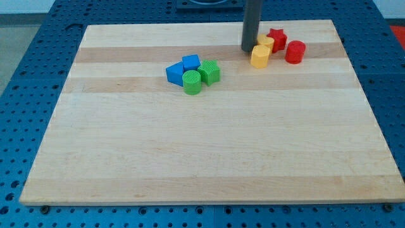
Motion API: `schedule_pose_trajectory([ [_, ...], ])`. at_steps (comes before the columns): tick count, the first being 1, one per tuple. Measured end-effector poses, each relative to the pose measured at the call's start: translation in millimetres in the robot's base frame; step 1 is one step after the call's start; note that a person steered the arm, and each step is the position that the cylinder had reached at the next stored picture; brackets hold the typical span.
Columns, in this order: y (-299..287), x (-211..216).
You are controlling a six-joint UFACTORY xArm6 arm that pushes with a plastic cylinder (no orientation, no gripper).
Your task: Nudge the red circle left a bit
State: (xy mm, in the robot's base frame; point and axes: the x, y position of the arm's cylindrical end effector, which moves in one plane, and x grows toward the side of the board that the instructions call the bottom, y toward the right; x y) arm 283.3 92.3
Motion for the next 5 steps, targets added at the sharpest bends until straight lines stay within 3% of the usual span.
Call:
schedule_pose_trajectory([
  [1, -16, -1],
  [2, -32, -38],
  [3, 4, -79],
  [4, 63, -86],
  [5, 86, -68],
])
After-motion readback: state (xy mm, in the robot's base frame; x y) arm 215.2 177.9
